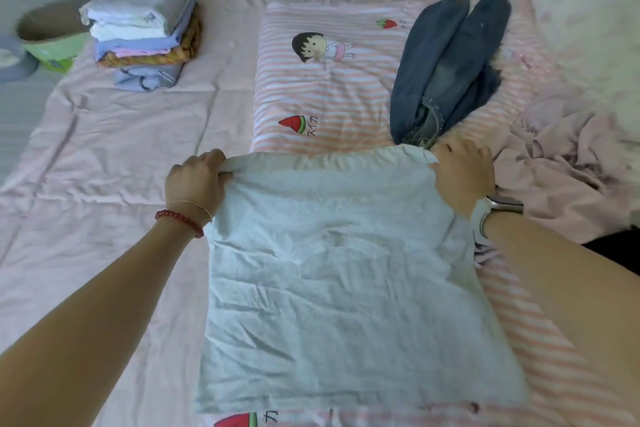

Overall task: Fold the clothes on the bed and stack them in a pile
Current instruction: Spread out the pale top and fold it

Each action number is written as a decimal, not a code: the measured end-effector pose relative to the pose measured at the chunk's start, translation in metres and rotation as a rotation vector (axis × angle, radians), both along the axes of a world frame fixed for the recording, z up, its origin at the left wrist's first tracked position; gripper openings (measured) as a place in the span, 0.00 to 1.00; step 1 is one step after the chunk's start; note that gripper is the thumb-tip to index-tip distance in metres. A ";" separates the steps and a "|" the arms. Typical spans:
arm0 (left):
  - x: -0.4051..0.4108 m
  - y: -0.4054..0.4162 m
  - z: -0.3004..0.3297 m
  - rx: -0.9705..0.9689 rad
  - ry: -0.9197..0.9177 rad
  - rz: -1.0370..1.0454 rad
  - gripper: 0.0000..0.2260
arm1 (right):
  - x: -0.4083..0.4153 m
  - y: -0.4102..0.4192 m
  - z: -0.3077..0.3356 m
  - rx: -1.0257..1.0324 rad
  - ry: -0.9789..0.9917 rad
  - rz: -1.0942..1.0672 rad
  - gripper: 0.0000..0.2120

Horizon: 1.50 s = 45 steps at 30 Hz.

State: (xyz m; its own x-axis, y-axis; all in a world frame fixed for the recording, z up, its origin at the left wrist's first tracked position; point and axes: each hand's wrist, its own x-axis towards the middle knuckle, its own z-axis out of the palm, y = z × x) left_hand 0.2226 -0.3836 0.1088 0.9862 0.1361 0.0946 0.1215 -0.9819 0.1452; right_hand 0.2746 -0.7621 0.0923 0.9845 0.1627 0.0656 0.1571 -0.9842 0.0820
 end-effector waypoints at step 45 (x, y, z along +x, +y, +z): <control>-0.202 -0.119 -0.126 0.048 0.381 -0.325 0.26 | -0.228 0.032 -0.117 0.023 0.362 0.125 0.26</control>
State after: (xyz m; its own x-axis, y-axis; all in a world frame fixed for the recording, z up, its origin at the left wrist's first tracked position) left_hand 0.0203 -0.5024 -0.0175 0.9425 -0.1793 -0.2821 -0.1560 -0.9823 0.1033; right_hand 0.0463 -0.7297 -0.0250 0.9172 0.2855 -0.2779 0.2909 -0.9565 -0.0226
